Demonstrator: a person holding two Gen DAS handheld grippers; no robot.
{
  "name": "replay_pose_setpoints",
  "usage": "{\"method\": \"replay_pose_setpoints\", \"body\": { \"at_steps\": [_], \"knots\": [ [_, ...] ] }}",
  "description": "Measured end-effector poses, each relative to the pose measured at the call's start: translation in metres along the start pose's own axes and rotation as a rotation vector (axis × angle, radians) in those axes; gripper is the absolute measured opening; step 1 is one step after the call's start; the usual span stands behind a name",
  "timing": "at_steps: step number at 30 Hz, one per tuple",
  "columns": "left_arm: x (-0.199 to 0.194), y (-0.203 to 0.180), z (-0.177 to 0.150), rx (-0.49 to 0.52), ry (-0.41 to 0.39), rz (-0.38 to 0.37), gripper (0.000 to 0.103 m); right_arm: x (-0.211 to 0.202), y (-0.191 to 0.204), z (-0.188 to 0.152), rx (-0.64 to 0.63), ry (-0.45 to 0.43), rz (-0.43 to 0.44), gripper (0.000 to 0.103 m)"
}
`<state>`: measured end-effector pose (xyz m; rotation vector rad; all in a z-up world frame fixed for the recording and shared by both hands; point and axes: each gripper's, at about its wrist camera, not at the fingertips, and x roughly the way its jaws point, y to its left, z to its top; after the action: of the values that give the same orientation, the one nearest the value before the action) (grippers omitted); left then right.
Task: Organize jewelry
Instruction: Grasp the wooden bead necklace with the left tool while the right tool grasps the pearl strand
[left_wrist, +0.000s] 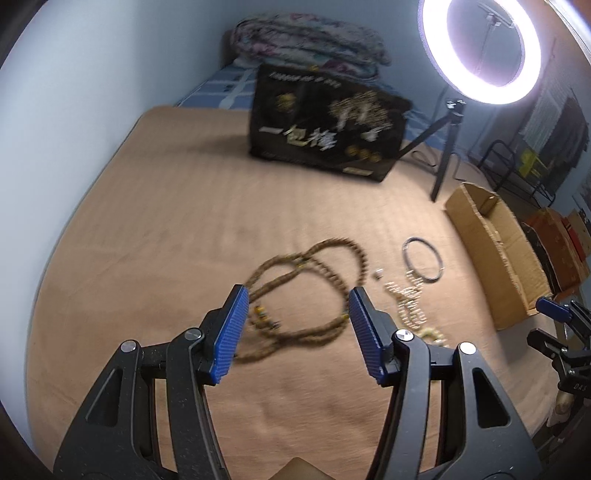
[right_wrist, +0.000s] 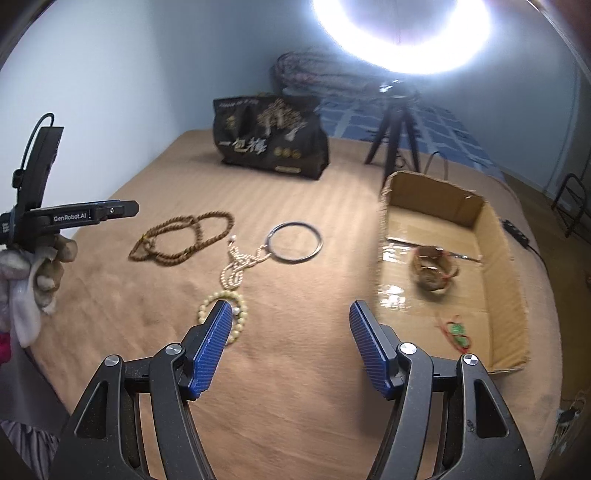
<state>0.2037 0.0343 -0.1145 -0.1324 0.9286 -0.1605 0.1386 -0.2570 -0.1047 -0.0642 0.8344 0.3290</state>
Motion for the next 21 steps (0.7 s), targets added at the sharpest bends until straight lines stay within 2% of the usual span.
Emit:
{"method": "replay_pose_setpoints", "body": {
  "at_steps": [7,12,21],
  "knots": [
    [0.020,0.026,-0.008,-0.041,0.055,-0.005,0.058,0.024,0.015,0.002,-0.002,0.048,0.033,0.066],
    [0.034,0.038,-0.009,-0.077,0.085,-0.036,0.058,0.043,0.022,0.012,0.007,0.079,0.057,0.066],
    [0.063,0.045,-0.006,-0.085,0.149,-0.071,0.058,0.085,0.029,0.026,0.041,0.144,0.111,0.066]
  ]
}}
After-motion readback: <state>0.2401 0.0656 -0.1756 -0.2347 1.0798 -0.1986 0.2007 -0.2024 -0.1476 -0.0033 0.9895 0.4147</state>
